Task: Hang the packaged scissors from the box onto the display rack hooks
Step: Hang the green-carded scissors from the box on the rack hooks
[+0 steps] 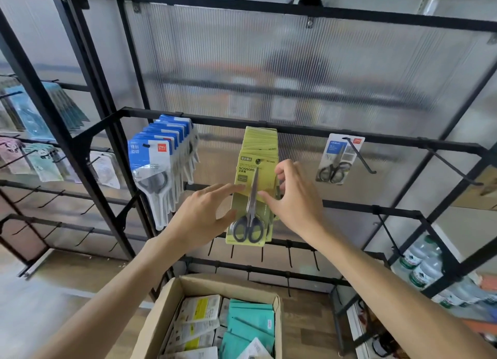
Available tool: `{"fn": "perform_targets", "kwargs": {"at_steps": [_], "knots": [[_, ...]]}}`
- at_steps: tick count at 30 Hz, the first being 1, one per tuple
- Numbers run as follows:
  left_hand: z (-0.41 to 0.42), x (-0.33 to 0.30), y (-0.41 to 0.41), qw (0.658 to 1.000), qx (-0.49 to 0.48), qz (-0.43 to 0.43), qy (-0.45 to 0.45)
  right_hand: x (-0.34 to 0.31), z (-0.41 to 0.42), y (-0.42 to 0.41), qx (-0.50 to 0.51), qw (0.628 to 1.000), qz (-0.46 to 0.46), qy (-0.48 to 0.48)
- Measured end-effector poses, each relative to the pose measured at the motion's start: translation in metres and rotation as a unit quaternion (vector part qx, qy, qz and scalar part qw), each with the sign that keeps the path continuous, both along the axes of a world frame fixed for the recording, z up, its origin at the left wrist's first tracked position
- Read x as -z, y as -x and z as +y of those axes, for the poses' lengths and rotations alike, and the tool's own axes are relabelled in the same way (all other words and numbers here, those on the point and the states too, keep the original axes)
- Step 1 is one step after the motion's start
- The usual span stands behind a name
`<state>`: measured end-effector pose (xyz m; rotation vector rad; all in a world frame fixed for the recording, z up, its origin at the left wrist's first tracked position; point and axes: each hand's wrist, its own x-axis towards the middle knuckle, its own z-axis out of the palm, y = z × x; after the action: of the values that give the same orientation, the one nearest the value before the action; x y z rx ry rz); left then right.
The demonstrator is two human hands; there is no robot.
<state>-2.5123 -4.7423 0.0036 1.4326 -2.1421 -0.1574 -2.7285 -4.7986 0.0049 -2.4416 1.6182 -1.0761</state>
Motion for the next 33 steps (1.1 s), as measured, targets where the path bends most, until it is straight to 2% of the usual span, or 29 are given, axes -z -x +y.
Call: {"fn": "perform_targets", "kwargs": {"at_steps": [7,10,15,20,27,29,33], "knots": [[0.007,0.018,-0.015,0.999,0.014,-0.037,0.005,0.009,0.041,0.007,-0.060,0.998,0.016,-0.031],[0.026,0.054,-0.028,0.997,0.035,-0.073,-0.012,0.036,0.069,0.006,-0.103,0.991,0.049,-0.067],[0.066,0.130,-0.044,0.992,0.035,-0.076,-0.094,0.102,0.095,-0.004,-0.141,0.966,0.134,-0.168],[0.106,0.221,-0.059,0.980,0.009,-0.053,-0.191,0.197,0.107,-0.011,-0.138,0.932,0.179,-0.282],[0.153,0.372,-0.080,0.935,-0.046,-0.056,-0.347,0.378,0.126,-0.013,-0.093,0.850,0.226,-0.466],[0.157,0.403,-0.082,0.919,-0.052,-0.071,-0.385,0.414,0.133,-0.012,-0.086,0.826,0.256,-0.494],[0.151,0.450,-0.085,0.896,-0.053,-0.071,-0.434,0.460,0.143,-0.009,-0.079,0.802,0.310,-0.504]]}}
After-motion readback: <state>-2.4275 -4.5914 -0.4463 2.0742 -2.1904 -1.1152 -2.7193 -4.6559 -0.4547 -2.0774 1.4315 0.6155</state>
